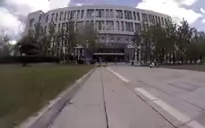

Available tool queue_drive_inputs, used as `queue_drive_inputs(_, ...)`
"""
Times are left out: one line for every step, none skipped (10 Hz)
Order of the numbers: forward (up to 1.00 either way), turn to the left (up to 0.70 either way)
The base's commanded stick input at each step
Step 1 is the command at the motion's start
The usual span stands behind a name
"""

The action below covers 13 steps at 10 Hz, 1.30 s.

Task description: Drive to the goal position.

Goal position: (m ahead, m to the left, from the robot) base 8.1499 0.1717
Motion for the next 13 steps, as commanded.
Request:
queue_drive_inputs(0.7,-0.14)
queue_drive_inputs(0.7,0.0)
queue_drive_inputs(0.7,0.0)
queue_drive_inputs(0.7,0.0)
queue_drive_inputs(0.7,0.0)
queue_drive_inputs(0.7,0.0)
queue_drive_inputs(0.7,0.0)
queue_drive_inputs(0.7,0.0)
queue_drive_inputs(0.7,0.0)
queue_drive_inputs(0.7,0.0)
queue_drive_inputs(0.7,0.0)
queue_drive_inputs(0.7,0.0)
queue_drive_inputs(0.7,0.0)
